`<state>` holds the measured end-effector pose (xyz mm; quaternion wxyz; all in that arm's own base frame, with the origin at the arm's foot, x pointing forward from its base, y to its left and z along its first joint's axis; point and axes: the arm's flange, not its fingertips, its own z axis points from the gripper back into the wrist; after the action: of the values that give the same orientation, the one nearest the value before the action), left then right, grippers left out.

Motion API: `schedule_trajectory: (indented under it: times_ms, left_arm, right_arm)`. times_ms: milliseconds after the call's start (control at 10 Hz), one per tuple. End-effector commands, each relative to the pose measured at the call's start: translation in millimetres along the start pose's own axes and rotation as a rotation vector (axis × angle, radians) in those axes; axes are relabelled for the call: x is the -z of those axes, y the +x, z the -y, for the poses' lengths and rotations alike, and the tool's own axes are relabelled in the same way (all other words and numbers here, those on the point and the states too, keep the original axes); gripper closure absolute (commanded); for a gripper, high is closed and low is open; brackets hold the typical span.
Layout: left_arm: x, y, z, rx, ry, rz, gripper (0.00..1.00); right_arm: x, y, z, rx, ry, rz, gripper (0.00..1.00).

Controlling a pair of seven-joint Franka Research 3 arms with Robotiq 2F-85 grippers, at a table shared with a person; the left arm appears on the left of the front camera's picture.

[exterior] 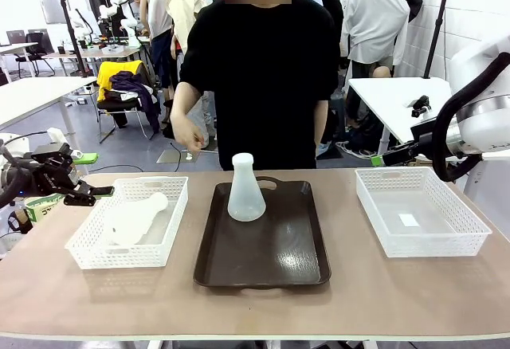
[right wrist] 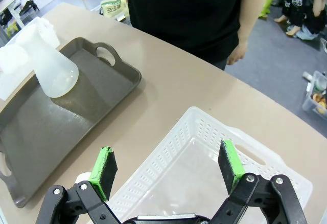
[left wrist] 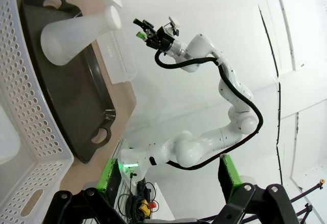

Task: Prepare the laboratory tools.
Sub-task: Pick up the Big flask that the person points to.

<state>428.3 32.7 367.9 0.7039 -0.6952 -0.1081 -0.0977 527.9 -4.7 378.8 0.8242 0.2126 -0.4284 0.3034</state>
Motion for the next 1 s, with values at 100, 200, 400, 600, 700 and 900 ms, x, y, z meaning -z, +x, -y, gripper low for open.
schedule_trajectory:
  times_ms: [100, 200, 400, 600, 700, 900]
  left_arm:
    - [0.4, 1.1, 2.6, 0.012, -0.014, 0.011, 0.0]
    - [0.4, 1.1, 2.6, 0.012, -0.014, 0.011, 0.0]
    - [0.4, 1.1, 2.6, 0.012, -0.014, 0.011, 0.0]
    - [0.4, 1.1, 2.6, 0.012, -0.014, 0.011, 0.0]
    - [0.4, 1.1, 2.6, 0.012, -0.014, 0.011, 0.0]
    - [0.4, 1.1, 2.6, 0.012, -0.014, 0.011, 0.0]
  right_arm:
    - [-0.9, -0.1, 0.6, -0.004, 0.0, -0.004, 0.0]
    - [-0.9, -0.1, 0.6, -0.004, 0.0, -0.004, 0.0]
    - [-0.9, -0.1, 0.6, -0.004, 0.0, -0.004, 0.0]
    - [-0.9, -0.1, 0.6, -0.004, 0.0, -0.004, 0.0]
    - [-0.9, -0.1, 0.6, -0.004, 0.0, -0.004, 0.0]
    - [-0.9, -0.1, 0.6, -0.004, 0.0, -0.004, 0.0]
